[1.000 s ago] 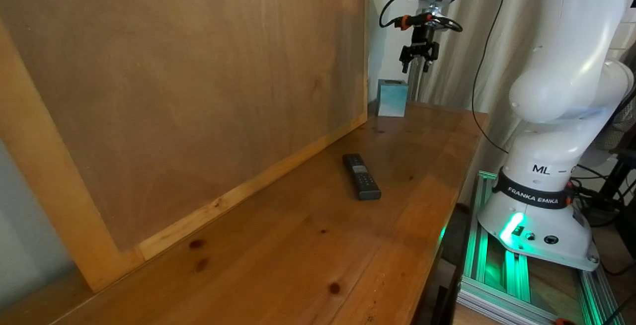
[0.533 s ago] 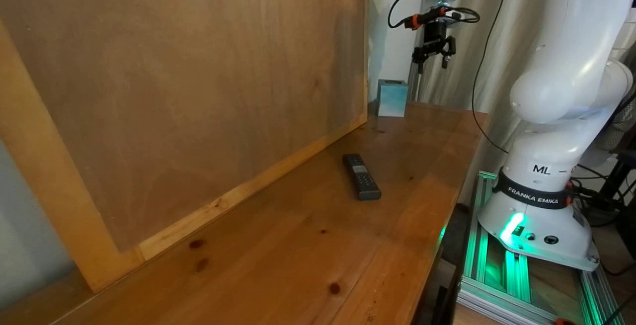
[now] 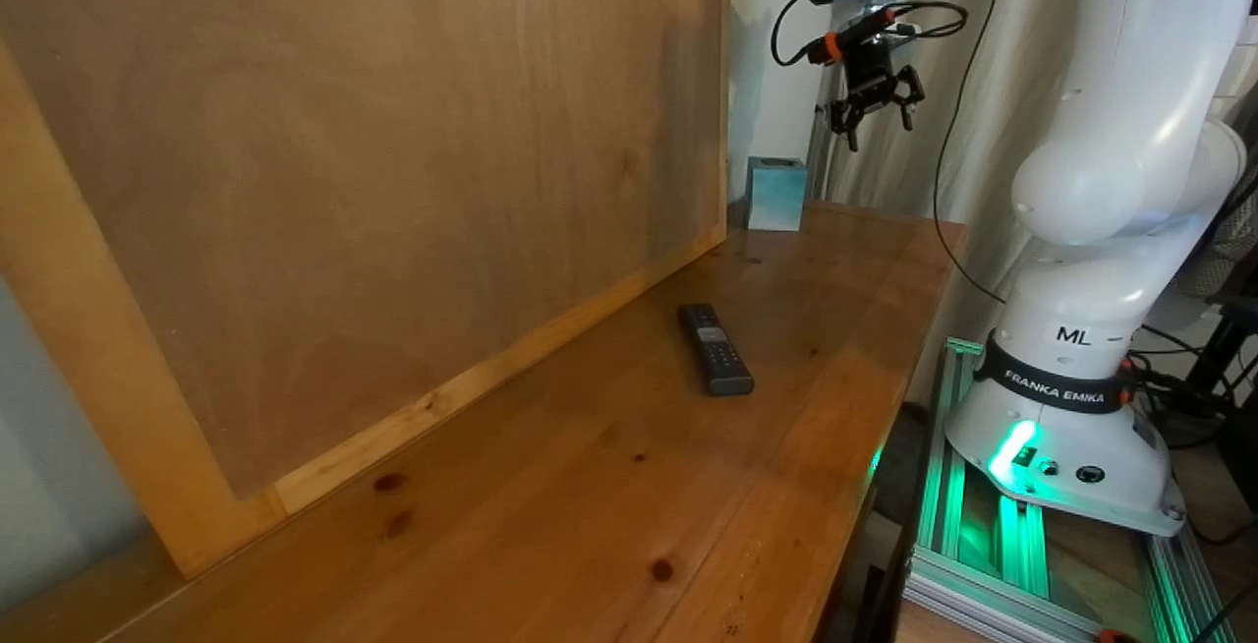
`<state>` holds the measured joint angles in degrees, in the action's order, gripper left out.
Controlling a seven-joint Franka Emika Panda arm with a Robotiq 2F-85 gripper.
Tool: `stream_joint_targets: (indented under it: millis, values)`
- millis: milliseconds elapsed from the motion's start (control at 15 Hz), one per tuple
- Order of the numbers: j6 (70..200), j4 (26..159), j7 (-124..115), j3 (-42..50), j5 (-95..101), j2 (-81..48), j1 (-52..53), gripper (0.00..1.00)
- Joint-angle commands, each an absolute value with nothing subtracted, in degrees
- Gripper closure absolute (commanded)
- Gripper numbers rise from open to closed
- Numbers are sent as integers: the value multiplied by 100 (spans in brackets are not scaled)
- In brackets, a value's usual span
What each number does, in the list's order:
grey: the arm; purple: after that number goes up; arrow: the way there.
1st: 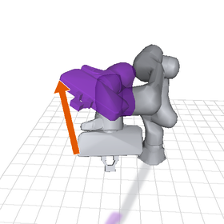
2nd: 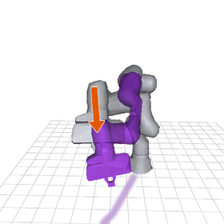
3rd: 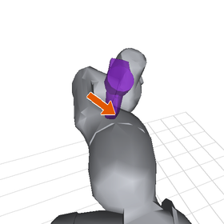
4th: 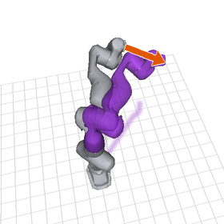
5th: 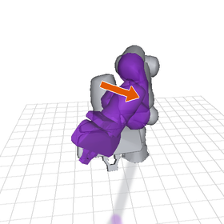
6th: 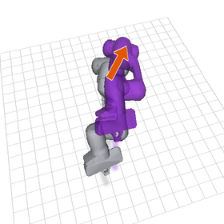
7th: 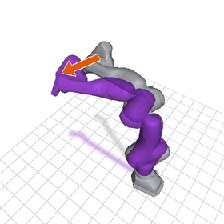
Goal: Shift the tissue box to the right end of the counter
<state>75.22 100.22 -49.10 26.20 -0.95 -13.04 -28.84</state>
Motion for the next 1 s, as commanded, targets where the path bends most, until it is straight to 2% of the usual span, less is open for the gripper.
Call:
stream_joint_targets:
  millis: [0,333,933]
  values:
    - [7415,10306,-4160,2641,432,-1168,-2768,0]
    - [7702,10962,-2925,2609,1158,-864,-2656,0]
    - [8701,12547,-1340,2502,2303,465,-2471,0]
